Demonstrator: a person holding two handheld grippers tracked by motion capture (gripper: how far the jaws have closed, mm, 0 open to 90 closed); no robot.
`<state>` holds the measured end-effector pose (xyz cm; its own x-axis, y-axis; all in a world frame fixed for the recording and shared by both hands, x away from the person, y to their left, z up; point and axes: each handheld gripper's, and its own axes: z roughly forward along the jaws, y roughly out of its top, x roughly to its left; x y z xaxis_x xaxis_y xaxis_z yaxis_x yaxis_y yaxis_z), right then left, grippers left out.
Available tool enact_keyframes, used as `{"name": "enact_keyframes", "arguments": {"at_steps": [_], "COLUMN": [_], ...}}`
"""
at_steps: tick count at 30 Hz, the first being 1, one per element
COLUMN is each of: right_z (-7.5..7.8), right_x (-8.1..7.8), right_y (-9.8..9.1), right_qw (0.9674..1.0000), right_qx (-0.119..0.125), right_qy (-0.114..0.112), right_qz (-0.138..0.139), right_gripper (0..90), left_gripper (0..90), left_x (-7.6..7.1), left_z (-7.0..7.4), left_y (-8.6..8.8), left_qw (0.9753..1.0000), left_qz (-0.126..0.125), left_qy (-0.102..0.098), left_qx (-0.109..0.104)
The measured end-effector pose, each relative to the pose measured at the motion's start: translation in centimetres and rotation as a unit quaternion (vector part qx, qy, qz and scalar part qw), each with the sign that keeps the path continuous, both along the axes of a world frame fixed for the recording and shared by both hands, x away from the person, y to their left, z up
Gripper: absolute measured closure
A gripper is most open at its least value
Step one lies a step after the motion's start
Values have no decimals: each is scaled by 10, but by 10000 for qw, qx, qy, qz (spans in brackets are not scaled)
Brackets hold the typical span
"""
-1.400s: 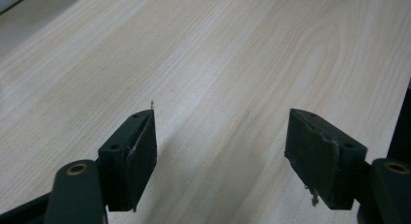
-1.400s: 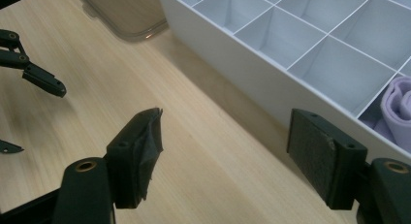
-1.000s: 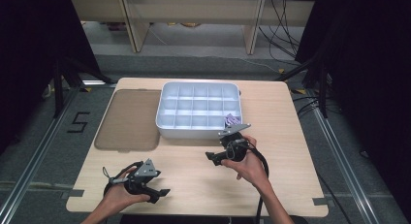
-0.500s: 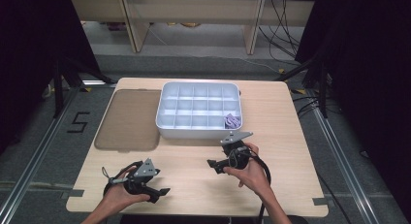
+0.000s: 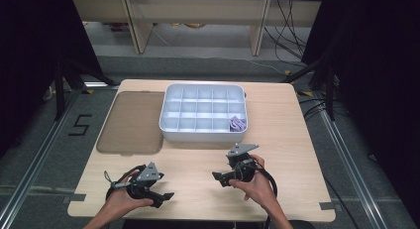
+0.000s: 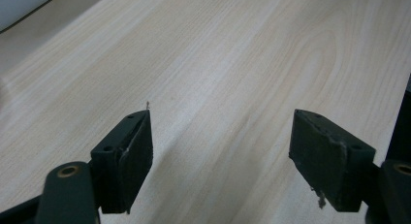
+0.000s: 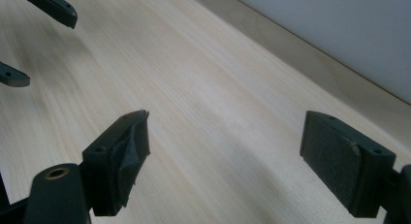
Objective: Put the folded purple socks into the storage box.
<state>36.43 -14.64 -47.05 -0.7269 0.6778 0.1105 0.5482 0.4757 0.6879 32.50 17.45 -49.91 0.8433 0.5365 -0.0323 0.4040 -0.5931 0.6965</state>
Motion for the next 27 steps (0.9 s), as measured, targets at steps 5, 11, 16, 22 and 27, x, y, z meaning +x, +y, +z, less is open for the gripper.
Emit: {"name": "enact_keyframes", "arguments": {"at_steps": [5,11,16,22,27], "right_z": [-3,-10,-12,-15,-17], "right_x": [-4,-10,-16,-23,-30], "right_y": [-2,-6,-10,-14,-16], "right_qw": [10000,10000,10000,10000,9999], "right_qx": [9,37,-10,15,32], "right_qy": [54,22,70,69,40], "right_qz": [56,8,66,61,-95], "right_gripper": [186,185,185,184,184], "left_gripper": [235,235,235,235,235], "left_x": [-1,-1,-1,-1,-1], "left_z": [0,0,0,0,-2], "left_y": [0,-1,-1,-1,-1], "left_qw": [10000,10000,10000,10000,9999], "left_qz": [52,26,-30,-21,59], "left_qy": [35,43,31,14,75], "left_qx": [-35,-31,-34,-9,-73]}}
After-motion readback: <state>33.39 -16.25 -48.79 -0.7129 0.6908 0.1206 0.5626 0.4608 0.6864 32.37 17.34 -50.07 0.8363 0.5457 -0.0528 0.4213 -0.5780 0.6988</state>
